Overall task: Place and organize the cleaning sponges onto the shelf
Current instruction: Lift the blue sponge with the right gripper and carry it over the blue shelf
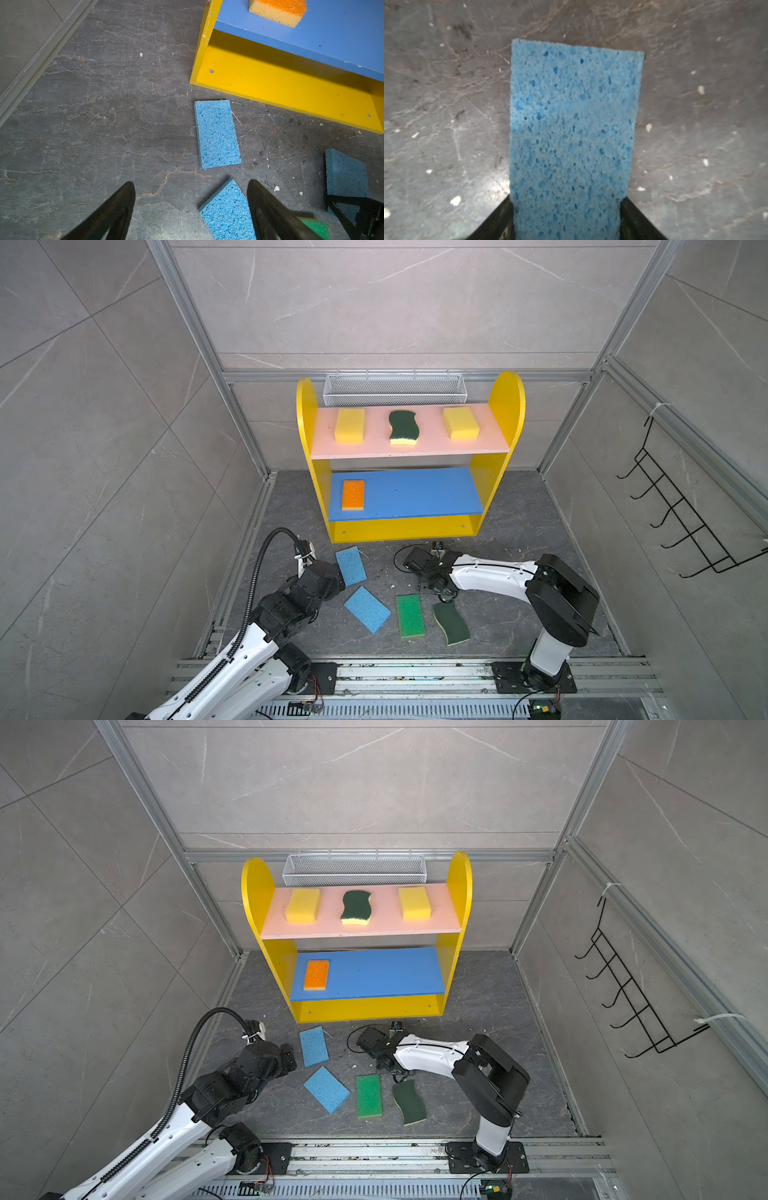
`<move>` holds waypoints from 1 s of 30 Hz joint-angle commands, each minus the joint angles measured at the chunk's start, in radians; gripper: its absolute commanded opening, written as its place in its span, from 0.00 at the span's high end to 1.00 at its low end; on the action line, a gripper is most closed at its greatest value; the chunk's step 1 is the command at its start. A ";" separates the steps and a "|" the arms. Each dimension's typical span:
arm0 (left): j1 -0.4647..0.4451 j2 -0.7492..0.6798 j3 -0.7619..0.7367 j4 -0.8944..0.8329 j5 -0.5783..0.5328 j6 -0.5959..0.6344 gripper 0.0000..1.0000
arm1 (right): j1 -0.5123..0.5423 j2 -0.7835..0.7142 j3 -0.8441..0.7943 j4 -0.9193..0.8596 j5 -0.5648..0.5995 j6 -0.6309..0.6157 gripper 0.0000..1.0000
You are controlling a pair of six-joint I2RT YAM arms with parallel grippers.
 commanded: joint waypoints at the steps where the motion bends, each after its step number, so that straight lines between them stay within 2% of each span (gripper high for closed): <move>1: -0.002 -0.023 -0.004 -0.010 -0.010 -0.014 0.13 | 0.000 -0.100 -0.015 -0.029 0.040 -0.062 0.29; 7: -0.002 -0.021 0.015 -0.018 -0.009 -0.005 0.13 | 0.001 -0.213 -0.002 -0.020 0.040 -0.150 0.29; 13: -0.002 -0.014 0.010 0.002 0.009 -0.019 0.14 | 0.000 -0.238 0.082 -0.008 0.043 -0.208 0.29; 30: -0.003 -0.069 0.000 -0.001 0.015 -0.010 0.14 | -0.021 -0.031 0.436 0.085 0.136 -0.389 0.28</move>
